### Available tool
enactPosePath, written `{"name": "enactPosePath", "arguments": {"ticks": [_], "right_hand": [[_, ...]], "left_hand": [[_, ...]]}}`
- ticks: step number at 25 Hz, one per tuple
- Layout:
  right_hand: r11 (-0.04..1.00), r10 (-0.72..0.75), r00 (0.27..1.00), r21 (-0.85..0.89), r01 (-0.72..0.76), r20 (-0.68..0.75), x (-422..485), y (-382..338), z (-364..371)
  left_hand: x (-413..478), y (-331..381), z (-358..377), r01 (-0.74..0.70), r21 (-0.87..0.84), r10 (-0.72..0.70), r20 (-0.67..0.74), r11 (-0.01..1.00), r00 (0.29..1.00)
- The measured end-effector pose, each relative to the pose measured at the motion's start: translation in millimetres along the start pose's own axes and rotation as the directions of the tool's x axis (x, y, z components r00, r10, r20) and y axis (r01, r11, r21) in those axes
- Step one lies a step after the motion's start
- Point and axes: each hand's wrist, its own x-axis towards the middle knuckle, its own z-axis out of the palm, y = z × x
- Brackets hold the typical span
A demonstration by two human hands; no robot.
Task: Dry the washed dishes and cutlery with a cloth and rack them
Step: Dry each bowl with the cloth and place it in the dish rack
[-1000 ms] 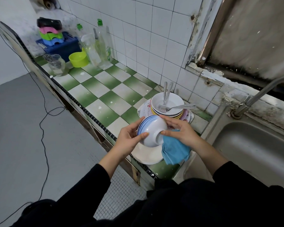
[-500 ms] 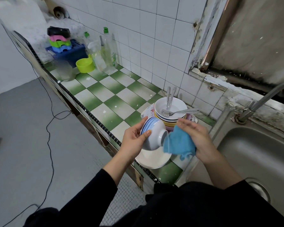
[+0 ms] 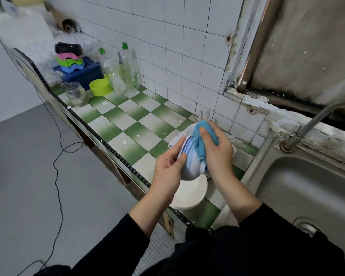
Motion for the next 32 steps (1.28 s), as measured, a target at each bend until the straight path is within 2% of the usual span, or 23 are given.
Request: {"name": "enactPosePath", "arguments": {"ticks": [2, 4, 5, 7, 8, 10, 12, 13, 14, 16, 17, 18, 19, 21, 22, 23, 25, 26, 27, 29, 30, 31, 32], "right_hand": [[0.944, -0.273, 0.957, -0.165, 0.286, 0.096, -11.5, 0.7, -0.7], [0.820, -0.479, 0.848, -0.230, 0.524, 0.227, -20.9, 6.2, -1.4], [0.833, -0.466, 0.859, -0.221, 0.507, 0.214, -17.4, 6.7, -1.6], [0.947, -0.270, 0.958, -0.153, 0.283, 0.097, -1.3, 1.0, 1.7], [0.971, -0.195, 0.978, -0.123, 0.203, 0.070, 4.2, -4.0, 2.6], [0.946, -0.282, 0.952, -0.132, 0.296, 0.116, 2.9, -5.6, 0.8], [0.806, -0.509, 0.822, -0.194, 0.560, 0.257, -11.2, -2.5, -2.2], [0.753, -0.565, 0.774, -0.205, 0.625, 0.284, -14.2, -0.3, -4.5], [0.774, -0.551, 0.790, -0.191, 0.604, 0.267, -13.3, -0.7, -5.1], [0.948, -0.311, 0.940, -0.019, 0.317, 0.141, 2.2, -6.4, 0.0], [0.984, -0.172, 0.978, 0.066, 0.165, 0.120, 7.6, -15.1, 2.2], [0.988, -0.145, 0.982, 0.067, 0.138, 0.122, 8.5, -20.8, 3.0], [0.962, -0.269, 0.956, -0.021, 0.273, 0.121, 6.5, -22.7, 2.2], [0.777, -0.560, 0.788, -0.169, 0.607, 0.256, -6.5, -15.8, -1.4], [0.712, -0.615, 0.731, -0.188, 0.676, 0.297, -7.9, -12.0, -4.7], [0.735, -0.595, 0.750, -0.180, 0.653, 0.289, -5.5, -12.0, -6.4], [0.927, -0.362, 0.911, -0.024, 0.374, 0.199, 9.3, -14.8, -2.0], [0.974, -0.223, 0.956, 0.066, 0.215, 0.189, 16.0, -19.4, 1.1], [0.983, -0.175, 0.966, 0.084, 0.161, 0.188, 16.9, -25.4, 3.0], [0.917, -0.382, 0.903, -0.045, 0.397, 0.196, 8.5, -25.6, 1.6], [0.828, -0.513, 0.819, -0.105, 0.551, 0.256, 2.3, -20.3, -0.2], [0.748, -0.591, 0.746, -0.139, 0.649, 0.305, -0.2, -16.6, -3.5], [0.737, -0.602, 0.734, -0.136, 0.663, 0.314, 0.7, -13.9, -5.9]], "left_hand": [[1.4, 2.9, 2.1, 0.009, -0.038, -0.009, -0.016, 0.999, 1.000], [0.4, 4.7, 1.5, -0.005, -0.028, 0.004, -0.012, 1.000, 1.000], [-0.2, 5.9, 1.3, -0.024, -0.030, 0.024, -0.015, 0.999, 1.000], [-3.2, 9.3, 3.2, -0.046, -0.049, 0.044, -0.044, 0.998, 0.998], [-3.4, 9.7, 3.9, -0.045, -0.053, 0.042, -0.061, 0.998, 0.997], [-1.2, 10.2, 2.5, -0.045, -0.062, 0.041, -0.071, 0.997, 0.997], [1.6, 9.5, -2.9, -0.045, -0.060, 0.042, -0.053, 0.997, 0.998], [1.7, 10.3, -4.6, -0.044, -0.057, 0.041, -0.038, 0.997, 0.998], [0.0, 12.0, -4.5, -0.045, -0.056, 0.044, -0.026, 0.997, 0.999], [-3.5, 16.1, -0.6, -0.055, -0.050, 0.053, -0.031, 0.997, 0.998], [-3.9, 18.0, 2.3, -0.060, -0.051, 0.059, -0.032, 0.997, 0.998], [-3.5, 19.6, 3.8, -0.060, -0.060, 0.059, -0.025, 0.996, 0.998], [-2.2, 21.3, 4.2, -0.053, -0.079, 0.052, -0.013, 0.995, 0.999], [1.2, 23.5, 1.3, -0.028, -0.122, 0.029, 0.001, 0.992, 1.000], [1.0, 24.7, 0.3, -0.023, -0.132, 0.024, 0.007, 0.991, 1.000], [0.1, 25.8, 0.9, -0.026, -0.135, 0.027, 0.010, 0.990, 1.000], [-2.2, 25.4, 3.9, -0.039, -0.119, 0.039, -0.007, 0.992, 0.999], [-3.5, 26.6, 6.1, -0.036, -0.104, 0.034, -0.023, 0.994, 0.999], [-3.8, 27.7, 6.9, -0.031, -0.091, 0.027, -0.043, 0.995, 0.999], [-2.4, 30.0, 4.2, -0.033, -0.105, 0.026, -0.064, 0.994, 0.998], [-1.4, 30.3, 2.0, -0.045, -0.106, 0.038, -0.063, 0.993, 0.997], [-1.2, 29.8, 0.4, -0.057, -0.094, 0.052, -0.055, 0.994, 0.997], [-2.7, 29.7, -0.2, -0.068, -0.088, 0.064, -0.044, 0.994, 0.997]]}}
